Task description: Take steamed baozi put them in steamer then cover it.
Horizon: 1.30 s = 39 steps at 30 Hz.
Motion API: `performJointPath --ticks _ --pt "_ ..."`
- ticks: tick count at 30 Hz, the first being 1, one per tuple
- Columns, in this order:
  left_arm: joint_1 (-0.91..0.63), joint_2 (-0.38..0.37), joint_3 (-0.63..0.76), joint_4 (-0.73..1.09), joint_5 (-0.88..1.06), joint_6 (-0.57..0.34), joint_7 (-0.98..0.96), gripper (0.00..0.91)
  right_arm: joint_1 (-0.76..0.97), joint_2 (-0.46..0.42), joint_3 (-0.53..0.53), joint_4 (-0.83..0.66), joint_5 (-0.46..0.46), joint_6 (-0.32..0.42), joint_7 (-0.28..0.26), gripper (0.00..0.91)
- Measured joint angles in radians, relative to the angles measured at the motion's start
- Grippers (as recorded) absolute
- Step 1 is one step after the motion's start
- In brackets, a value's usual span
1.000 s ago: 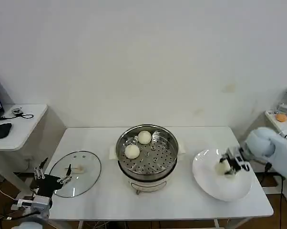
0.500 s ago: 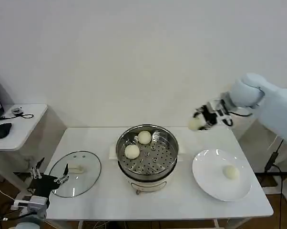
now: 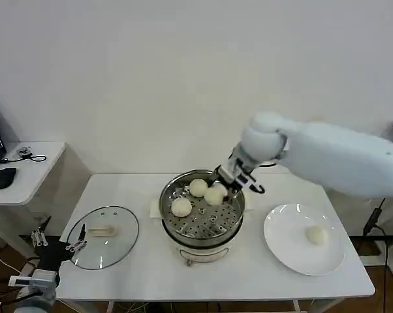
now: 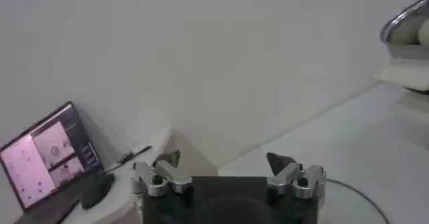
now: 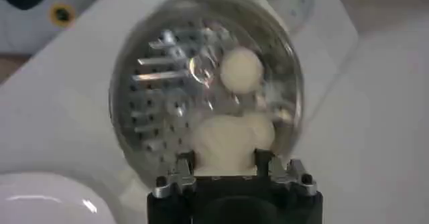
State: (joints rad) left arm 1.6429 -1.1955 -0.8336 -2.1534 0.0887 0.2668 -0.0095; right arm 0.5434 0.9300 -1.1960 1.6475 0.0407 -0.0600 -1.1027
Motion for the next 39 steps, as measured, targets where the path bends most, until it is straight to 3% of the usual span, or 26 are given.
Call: performJointPath --ticks 19,20,21,22,39 --pt "0.013 -0.026 -0.02 0.0 0.004 -0.01 -0.002 0.907 -0.088 0.074 -0.063 0.028 -0.164 0.163 0.038 0.635" --pt "0.013 -0.026 -0.02 0.0 0.004 -0.01 -0.001 0.907 -0.088 0.075 -0.064 0.029 -0.167 0.168 0.038 0.665" --pt "0.013 -0.026 -0.02 0.0 0.003 -0.011 -0.002 0.907 -0.089 0.075 -0.065 0.03 -0.17 0.173 0.039 0.887" --pt "0.013 -0.026 -0.02 0.0 0.003 -0.011 -0.002 0.907 -0.089 0.076 -0.065 0.03 -0.174 0.178 0.04 0.907" --pt "-0.009 -0.01 -0.007 0.012 0.0 -0.01 0.001 0.907 -0.045 0.027 0.009 -0.032 -0.144 0.209 0.057 0.907"
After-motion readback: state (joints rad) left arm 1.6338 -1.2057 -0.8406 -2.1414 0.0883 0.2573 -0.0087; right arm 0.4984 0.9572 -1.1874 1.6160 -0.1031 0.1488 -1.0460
